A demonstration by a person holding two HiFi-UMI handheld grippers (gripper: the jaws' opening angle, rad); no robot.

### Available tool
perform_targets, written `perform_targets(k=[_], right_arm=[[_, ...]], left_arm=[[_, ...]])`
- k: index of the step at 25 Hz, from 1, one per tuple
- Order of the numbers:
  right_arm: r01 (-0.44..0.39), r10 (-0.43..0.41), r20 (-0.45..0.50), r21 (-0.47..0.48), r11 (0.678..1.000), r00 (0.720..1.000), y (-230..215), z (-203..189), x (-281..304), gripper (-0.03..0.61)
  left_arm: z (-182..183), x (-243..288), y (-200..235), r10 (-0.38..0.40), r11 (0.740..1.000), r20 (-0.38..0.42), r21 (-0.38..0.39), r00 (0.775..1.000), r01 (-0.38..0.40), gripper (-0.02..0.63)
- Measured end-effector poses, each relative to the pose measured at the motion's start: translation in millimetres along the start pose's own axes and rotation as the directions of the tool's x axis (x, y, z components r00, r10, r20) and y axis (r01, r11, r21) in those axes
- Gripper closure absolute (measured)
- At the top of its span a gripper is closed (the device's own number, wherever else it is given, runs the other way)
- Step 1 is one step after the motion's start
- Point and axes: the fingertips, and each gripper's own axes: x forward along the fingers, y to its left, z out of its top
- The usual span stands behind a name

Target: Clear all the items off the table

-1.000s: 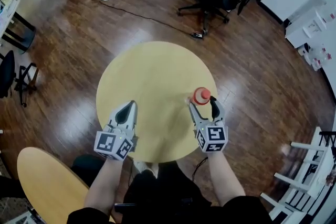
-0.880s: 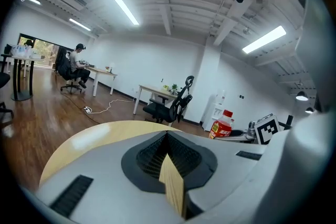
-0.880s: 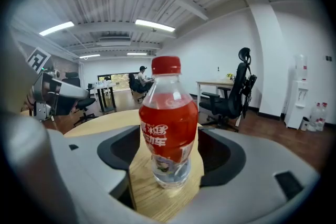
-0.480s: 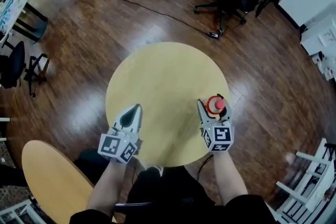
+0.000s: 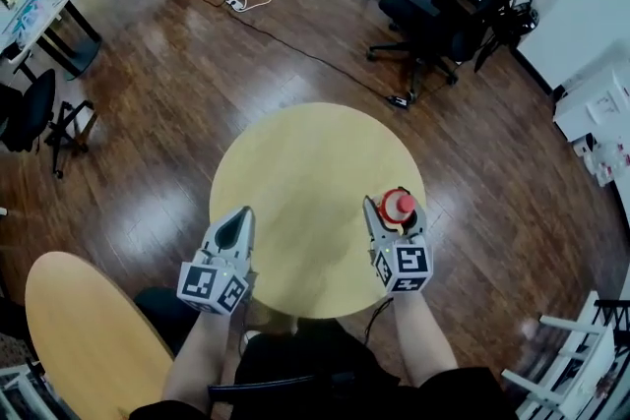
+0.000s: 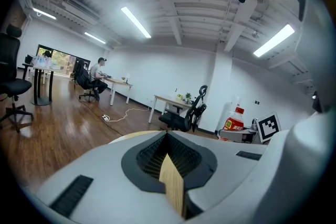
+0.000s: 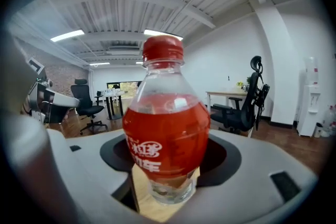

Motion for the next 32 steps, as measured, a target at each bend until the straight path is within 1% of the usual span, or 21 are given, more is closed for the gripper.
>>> perform_targets(k=[4,6,8,10,11,13,15,17,19,20,23,26,28,32], right_arm=[[-0.079,0.081,0.034,-0.064,0.995,0.996,43,31,6,0.27],[-0.123,0.129,0.059,-0.091,0.988,0.99,68,45,6,0.27],[-0.178,0.188,0.084,-0.119,0.977,0.979,104,58,7,0.268],[-0.25,0.267,0.103,-0.151,0.956,0.958,149,68,14,0.269],[-0.29,0.31,0.109,-0.167,0.942,0.945,174,72,18,0.268],[-0.369,0.394,0.114,-0.196,0.909,0.912,225,79,19,0.268],[-0.45,0.481,0.112,-0.223,0.865,0.869,279,86,12,0.268],[-0.529,0.564,0.104,-0.246,0.813,0.819,334,91,2,0.268],[-0.602,0.639,0.089,-0.258,0.756,0.764,389,92,-9,0.268],[-0.639,0.676,0.081,-0.262,0.723,0.732,417,91,-15,0.268],[-0.74,0.782,0.055,-0.285,0.609,0.621,503,82,-40,0.268],[-0.819,0.86,0.024,-0.293,0.494,0.51,575,71,-70,0.268],[-0.861,0.899,-0.007,-0.29,0.418,0.438,612,64,-90,0.268],[-0.914,0.954,-0.075,-0.315,0.255,0.292,671,47,-126,0.268]], left_arm=[[25,-52,21,0.078,0.997,0.063,0.024,0.995,-0.08,0.614],[33,-85,33,0.13,0.991,0.1,0.023,0.986,-0.133,0.614],[42,-125,49,0.192,0.98,0.136,0.03,0.972,-0.198,0.614],[52,-168,69,0.268,0.959,0.178,0.043,0.947,-0.28,0.614],[57,-191,79,0.309,0.945,0.202,0.044,0.929,-0.324,0.614],[65,-241,98,0.393,0.91,0.246,0.033,0.886,-0.413,0.614],[71,-295,112,0.478,0.866,0.279,0.009,0.833,-0.5,0.614],[76,-352,123,0.557,0.815,0.304,-0.019,0.773,-0.58,0.614],[78,-410,130,0.632,0.754,0.323,-0.049,0.705,-0.654,0.614],[78,-439,131,0.669,0.72,0.331,-0.065,0.665,-0.691,0.614],[73,-529,130,0.764,0.602,0.363,-0.106,0.533,-0.791,0.614],[62,-602,125,0.834,0.487,0.373,-0.15,0.407,-0.86,0.614],[57,-639,117,0.866,0.416,0.374,-0.171,0.332,-0.893,0.614],[47,-691,96,0.904,0.284,0.384,-0.207,0.19,-0.936,0.614]])
